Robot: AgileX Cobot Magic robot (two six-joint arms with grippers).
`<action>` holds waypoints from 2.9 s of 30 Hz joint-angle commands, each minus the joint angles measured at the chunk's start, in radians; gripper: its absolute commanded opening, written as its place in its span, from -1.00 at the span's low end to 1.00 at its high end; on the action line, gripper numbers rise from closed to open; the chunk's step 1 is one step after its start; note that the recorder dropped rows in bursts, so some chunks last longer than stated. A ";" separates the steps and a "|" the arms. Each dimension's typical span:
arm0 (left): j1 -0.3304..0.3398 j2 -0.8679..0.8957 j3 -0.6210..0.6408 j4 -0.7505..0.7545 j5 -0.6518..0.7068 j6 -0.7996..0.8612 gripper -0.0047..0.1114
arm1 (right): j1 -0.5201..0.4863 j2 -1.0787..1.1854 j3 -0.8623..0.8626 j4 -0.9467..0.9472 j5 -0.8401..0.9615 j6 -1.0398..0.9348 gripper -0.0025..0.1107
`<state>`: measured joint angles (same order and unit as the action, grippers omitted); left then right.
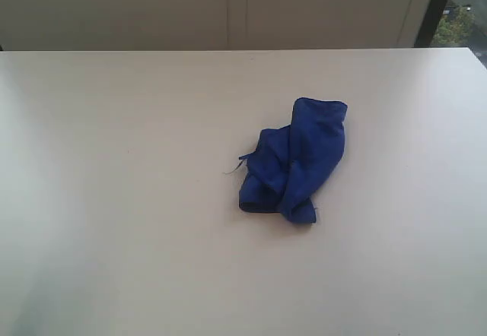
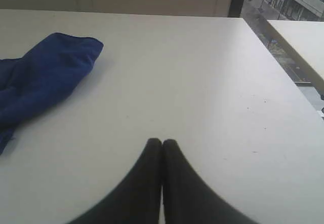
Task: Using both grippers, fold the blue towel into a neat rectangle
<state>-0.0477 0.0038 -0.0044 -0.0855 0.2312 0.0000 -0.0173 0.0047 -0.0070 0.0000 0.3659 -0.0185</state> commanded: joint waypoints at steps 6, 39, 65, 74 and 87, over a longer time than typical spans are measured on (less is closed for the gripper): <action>-0.004 -0.004 0.004 -0.002 0.000 0.000 -0.92 | -0.004 -0.005 0.007 0.000 -0.016 -0.002 -0.96; -0.004 -0.004 0.004 -0.002 0.000 0.000 -0.92 | -0.004 -0.005 0.007 0.010 -0.519 0.159 -0.96; -0.004 -0.004 0.004 -0.002 0.000 0.000 -0.92 | 0.017 0.916 -0.547 0.005 -0.208 0.127 -0.96; -0.004 -0.004 0.004 -0.002 0.000 0.000 -0.92 | 0.143 1.317 -0.703 0.005 -0.032 0.079 -0.96; -0.004 -0.004 0.004 -0.002 0.000 0.000 -0.92 | 0.342 1.590 -0.963 0.345 0.045 -0.306 -0.96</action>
<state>-0.0477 0.0038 -0.0044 -0.0855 0.2312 0.0000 0.2801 1.5650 -0.9463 0.2520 0.4562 -0.2019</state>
